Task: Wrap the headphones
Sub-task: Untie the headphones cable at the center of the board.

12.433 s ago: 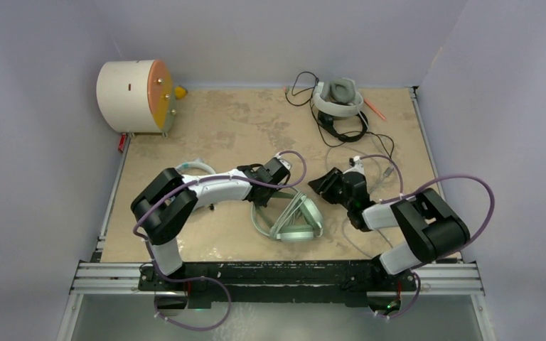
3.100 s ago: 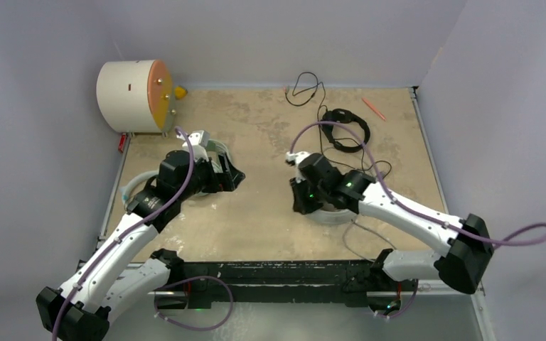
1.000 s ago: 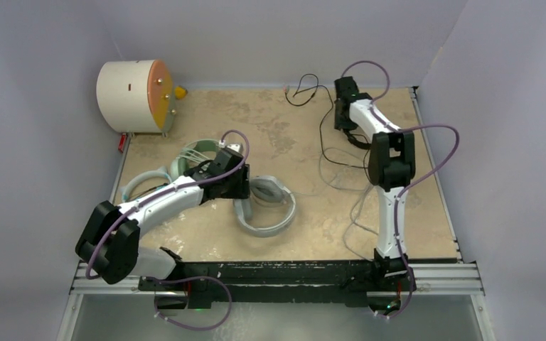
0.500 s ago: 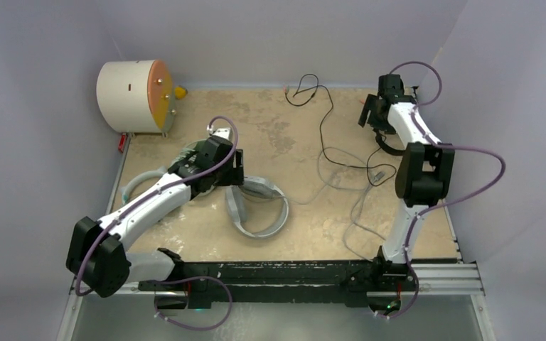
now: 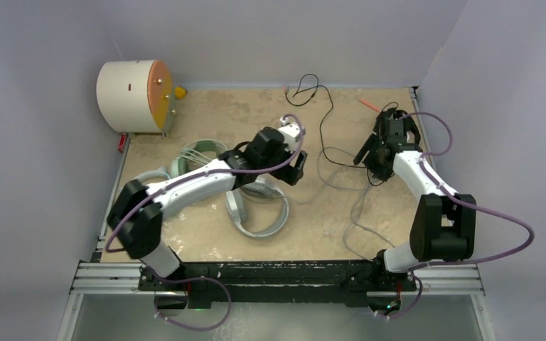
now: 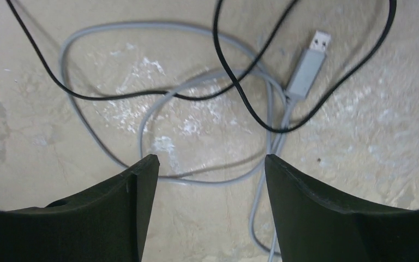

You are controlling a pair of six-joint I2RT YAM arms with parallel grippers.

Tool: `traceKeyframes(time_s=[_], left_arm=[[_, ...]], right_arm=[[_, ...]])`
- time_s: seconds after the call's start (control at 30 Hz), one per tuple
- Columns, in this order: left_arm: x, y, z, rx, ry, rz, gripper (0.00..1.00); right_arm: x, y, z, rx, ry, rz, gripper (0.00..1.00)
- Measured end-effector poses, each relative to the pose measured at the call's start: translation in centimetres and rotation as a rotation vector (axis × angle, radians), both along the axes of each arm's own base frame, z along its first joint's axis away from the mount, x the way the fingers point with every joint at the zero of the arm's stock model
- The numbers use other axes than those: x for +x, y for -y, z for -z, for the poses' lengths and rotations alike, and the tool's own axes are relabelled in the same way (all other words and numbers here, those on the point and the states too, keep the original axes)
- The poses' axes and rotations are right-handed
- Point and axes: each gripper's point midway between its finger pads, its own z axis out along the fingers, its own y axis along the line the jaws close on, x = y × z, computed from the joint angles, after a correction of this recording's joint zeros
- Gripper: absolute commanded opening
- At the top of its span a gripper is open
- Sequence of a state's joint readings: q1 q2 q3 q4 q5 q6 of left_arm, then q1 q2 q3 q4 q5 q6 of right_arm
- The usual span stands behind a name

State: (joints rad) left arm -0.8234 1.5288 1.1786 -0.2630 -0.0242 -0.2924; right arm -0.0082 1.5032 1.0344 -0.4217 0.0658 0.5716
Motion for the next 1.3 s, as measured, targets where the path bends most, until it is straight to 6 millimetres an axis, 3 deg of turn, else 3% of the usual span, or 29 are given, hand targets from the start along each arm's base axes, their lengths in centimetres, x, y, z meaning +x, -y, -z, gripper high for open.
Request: traceKeyframes(time_s=[0.1,0.17,0.33,0.5,0.7,0.77,0.83,0.93,0.97,1.17,1.23,1.3], left_arm=[[0.5,3.4,2.2,0.011,-0.028,0.088,0.78],[0.7,5.5,3.6,0.024,-0.045,0.14,0.79],[0.3,9.7,6.2,0.056,-0.061,0.242,0.79],[0.1,12.5,8.0,0.08,-0.078,0.294,0.72],[-0.1,12.2,11.3,0.149,-0.149,0.285,0.66],[-0.4,11.7,12.4,0.178,-0.174,0.278,0.59],[-0.6,11.3,13.1,0.197,-0.192,0.272,0.4],[-0.8,11.0,13.8,0.22,-0.222,0.256,0.03],[-0.7,11.0,13.9,0.225,-0.225,0.251,0.0],[0.8,9.4,13.4,0.296,-0.174,0.161,0.0],[1.3,8.3,12.3,0.309,-0.139,0.121,0.0],[1.4,6.5,10.0,0.305,-0.1,0.071,0.0]], right_arm=[[-1.4,-0.1,0.7,0.026,-0.015,0.052,0.72],[-1.3,0.0,0.8,0.027,-0.012,0.071,0.73],[0.3,0.1,1.8,0.019,-0.035,0.074,0.68],[2.9,0.6,3.3,-0.006,-0.072,0.087,0.65],[3.8,1.8,4.7,-0.063,-0.107,0.128,0.63],[3.6,2.1,5.0,-0.079,-0.12,0.142,0.58],[3.5,2.4,5.0,-0.091,-0.121,0.153,0.45],[3.5,2.5,5.0,-0.096,-0.121,0.162,0.11],[3.5,2.5,5.0,-0.096,-0.122,0.163,0.01],[3.4,3.0,4.8,-0.115,-0.123,0.178,0.0],[3.4,3.5,4.3,-0.116,-0.119,0.189,0.0],[3.6,4.3,3.2,-0.113,-0.094,0.213,0.0]])
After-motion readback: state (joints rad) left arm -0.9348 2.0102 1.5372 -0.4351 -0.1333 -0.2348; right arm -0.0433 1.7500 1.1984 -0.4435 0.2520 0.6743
